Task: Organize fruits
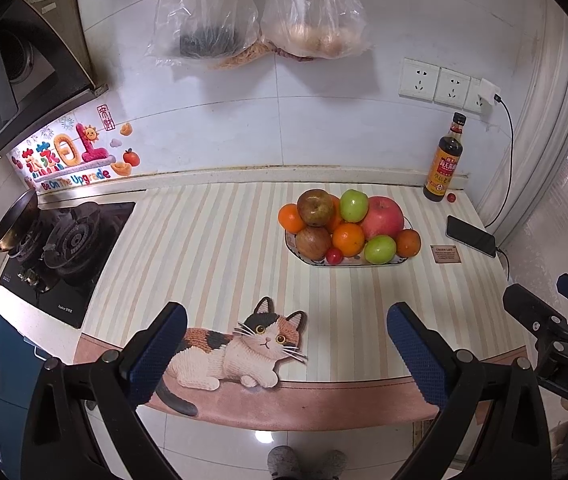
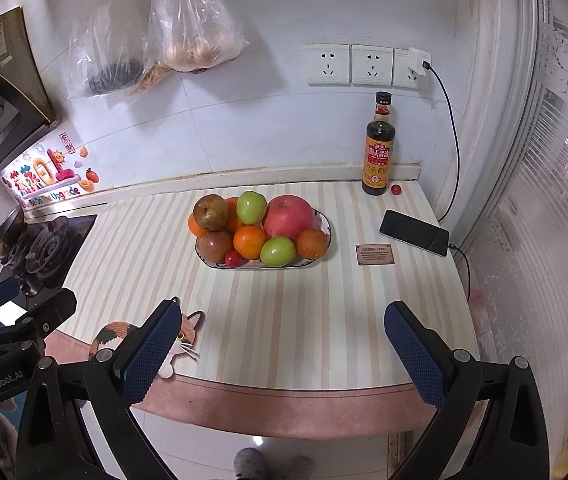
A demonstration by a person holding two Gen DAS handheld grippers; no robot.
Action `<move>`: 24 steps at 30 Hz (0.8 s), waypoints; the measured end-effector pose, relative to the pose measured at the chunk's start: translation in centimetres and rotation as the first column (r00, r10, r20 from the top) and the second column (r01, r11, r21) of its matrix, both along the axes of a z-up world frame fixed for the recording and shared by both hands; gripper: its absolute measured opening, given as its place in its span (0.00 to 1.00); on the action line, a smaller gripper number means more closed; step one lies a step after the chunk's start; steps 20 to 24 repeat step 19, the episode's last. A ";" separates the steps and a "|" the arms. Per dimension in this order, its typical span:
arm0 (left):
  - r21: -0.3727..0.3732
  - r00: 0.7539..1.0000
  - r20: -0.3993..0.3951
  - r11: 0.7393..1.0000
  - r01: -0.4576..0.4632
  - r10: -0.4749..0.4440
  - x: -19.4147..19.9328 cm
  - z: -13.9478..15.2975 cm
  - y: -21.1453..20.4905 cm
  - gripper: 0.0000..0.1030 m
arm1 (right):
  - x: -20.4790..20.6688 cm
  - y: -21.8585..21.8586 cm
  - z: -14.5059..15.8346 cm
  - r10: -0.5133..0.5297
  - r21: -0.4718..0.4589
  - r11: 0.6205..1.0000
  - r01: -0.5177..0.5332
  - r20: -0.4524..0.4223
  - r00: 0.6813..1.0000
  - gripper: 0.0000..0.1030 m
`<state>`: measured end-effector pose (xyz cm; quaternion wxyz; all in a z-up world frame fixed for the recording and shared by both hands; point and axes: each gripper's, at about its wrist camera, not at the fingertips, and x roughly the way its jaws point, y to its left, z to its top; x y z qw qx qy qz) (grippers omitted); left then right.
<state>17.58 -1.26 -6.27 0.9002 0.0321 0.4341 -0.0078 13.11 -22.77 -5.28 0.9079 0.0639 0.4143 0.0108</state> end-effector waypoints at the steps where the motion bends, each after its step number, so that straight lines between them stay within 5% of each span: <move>1: -0.001 1.000 0.000 1.000 -0.001 0.001 0.0 0.0 0.0 1.00 | 0.0 0.0 0.0 0.002 -0.001 1.000 -0.002 0.001 1.000 1.00; 24: 0.003 1.000 0.010 1.000 -0.008 0.008 -0.4 0.2 -0.6 1.00 | 0.0 -0.2 0.0 0.006 -0.005 1.000 -0.006 0.002 1.000 1.00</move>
